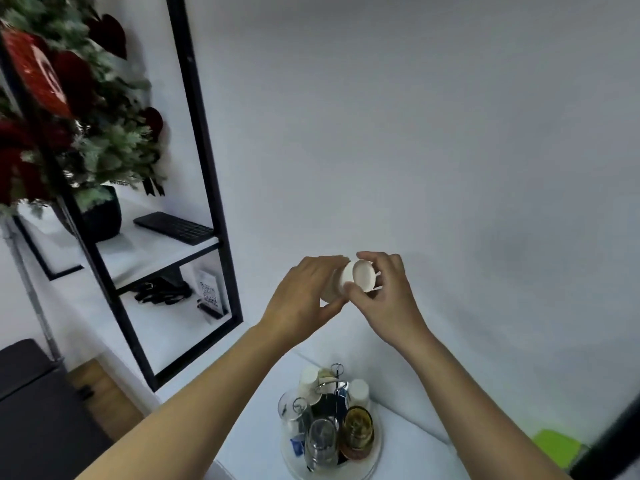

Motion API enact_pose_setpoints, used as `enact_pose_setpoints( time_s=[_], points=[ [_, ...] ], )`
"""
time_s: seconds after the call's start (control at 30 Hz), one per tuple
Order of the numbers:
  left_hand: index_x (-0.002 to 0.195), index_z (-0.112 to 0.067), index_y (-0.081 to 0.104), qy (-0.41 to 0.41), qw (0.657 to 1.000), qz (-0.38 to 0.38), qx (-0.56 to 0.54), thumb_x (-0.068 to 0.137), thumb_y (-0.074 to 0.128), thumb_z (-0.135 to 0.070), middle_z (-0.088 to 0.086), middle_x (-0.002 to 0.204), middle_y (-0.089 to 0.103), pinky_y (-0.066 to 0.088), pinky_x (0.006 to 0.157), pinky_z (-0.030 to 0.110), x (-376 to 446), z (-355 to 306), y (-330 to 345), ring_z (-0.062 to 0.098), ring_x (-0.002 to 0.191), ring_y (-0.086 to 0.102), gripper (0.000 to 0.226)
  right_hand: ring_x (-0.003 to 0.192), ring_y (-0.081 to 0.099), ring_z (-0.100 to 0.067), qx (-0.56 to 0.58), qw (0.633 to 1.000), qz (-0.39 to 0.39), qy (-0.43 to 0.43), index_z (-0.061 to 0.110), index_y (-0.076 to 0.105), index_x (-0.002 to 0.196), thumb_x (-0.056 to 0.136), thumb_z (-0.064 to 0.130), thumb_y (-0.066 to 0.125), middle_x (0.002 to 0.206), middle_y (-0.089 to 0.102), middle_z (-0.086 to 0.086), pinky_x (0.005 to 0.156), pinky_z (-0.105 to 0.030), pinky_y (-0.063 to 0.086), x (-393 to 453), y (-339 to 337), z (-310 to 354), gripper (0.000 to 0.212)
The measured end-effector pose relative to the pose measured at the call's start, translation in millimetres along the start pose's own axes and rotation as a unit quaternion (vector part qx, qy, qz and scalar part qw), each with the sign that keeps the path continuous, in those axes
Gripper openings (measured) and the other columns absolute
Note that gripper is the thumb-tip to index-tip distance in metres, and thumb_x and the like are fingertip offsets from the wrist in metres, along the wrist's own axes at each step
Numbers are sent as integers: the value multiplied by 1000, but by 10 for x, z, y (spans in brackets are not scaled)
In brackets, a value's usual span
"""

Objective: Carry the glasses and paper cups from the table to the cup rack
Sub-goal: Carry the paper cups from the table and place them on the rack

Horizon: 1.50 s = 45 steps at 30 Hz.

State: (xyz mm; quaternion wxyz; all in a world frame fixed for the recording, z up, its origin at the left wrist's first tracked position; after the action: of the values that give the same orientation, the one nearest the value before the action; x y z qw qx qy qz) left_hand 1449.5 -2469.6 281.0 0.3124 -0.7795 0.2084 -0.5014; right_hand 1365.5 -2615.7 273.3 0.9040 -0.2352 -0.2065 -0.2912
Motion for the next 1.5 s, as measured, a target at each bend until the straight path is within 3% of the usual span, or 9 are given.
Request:
enact_pose_setpoints(
  time_s=[0.27, 0.37, 0.6, 0.77, 0.9, 1.23, 1.37, 1.5],
  points=[
    [140, -40, 48, -61, 988, 112, -92, 84, 65, -58, -25, 130, 60, 51, 92, 33, 272, 687, 552, 2, 112, 56, 62, 91, 58, 4, -39, 998, 30, 50, 31, 55, 130, 85, 29, 74, 115, 40, 22, 76, -11, 48, 337, 198, -625, 49],
    [141, -40, 47, -58, 975, 165, -133, 87, 70, -51, -23, 127, 61, 52, 90, 33, 276, 974, 856, 2, 111, 56, 59, 86, 60, 3, -73, 991, 54, 97, 27, 55, 135, 86, 25, 74, 113, 40, 21, 82, -17, 49, 358, 278, -902, 53],
    [141, -35, 49, -54, 942, 259, -208, 88, 67, -48, -18, 130, 60, 51, 90, 28, 192, 1621, 1485, 2, 112, 53, 58, 81, 59, 1, -122, 973, 71, 184, 33, 56, 120, 85, 24, 76, 108, 42, 19, 79, -19, 49, 420, 629, -1477, 42],
    [138, -32, 51, -78, 905, 328, -259, 90, 70, -43, -17, 127, 60, 54, 94, 33, -116, 2027, 1901, 3, 114, 56, 53, 81, 57, 4, -175, 949, 88, 249, 28, 52, 128, 85, 29, 76, 116, 42, 9, 73, -11, 45, 209, 961, -1866, 49],
    [133, -29, 55, -113, 865, 386, -300, 88, 74, -41, -13, 120, 64, 57, 93, 38, -343, 2218, 2196, 6, 108, 63, 51, 93, 58, -11, -209, 922, 113, 304, 21, 49, 134, 87, 29, 75, 121, 39, 4, 85, -24, 50, 28, 1172, -2107, 54],
    [135, -21, 53, -143, 825, 447, -314, 92, 75, -35, -3, 127, 65, 54, 98, 38, -672, 2482, 2673, 12, 113, 65, 51, 109, 55, -26, -260, 880, 161, 364, 15, 45, 141, 90, 26, 71, 130, 38, -7, 97, -37, 49, -167, 1470, -2513, 58],
    [131, -18, 57, -214, 782, 473, -345, 89, 61, -1, -1, 129, 66, 51, 105, 39, -748, 2606, 2826, 13, 121, 62, 46, 109, 54, -26, -270, 866, 184, 378, 13, 44, 140, 91, 27, 71, 130, 37, -8, 95, -38, 49, -242, 1568, -2652, 58],
    [128, -23, 64, -259, 750, 503, -344, 97, 57, -16, -5, 124, 68, 51, 100, 37, -775, 2651, 2930, 14, 114, 63, 32, 103, 58, -27, -286, 849, 204, 396, 13, 45, 137, 90, 26, 71, 128, 37, -6, 87, -42, 53, -316, 1646, -2767, 55]
  ],
)
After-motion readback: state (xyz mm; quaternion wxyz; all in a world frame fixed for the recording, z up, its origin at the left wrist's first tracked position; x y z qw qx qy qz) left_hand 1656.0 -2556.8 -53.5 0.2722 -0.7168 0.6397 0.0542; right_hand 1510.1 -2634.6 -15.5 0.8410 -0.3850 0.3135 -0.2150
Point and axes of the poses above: each hand's wrist, its own x-axis towards the middle knuckle, its own y-axis out of the palm, z = x × y, the point moved 2 cm from there along x, towards the middle knuckle
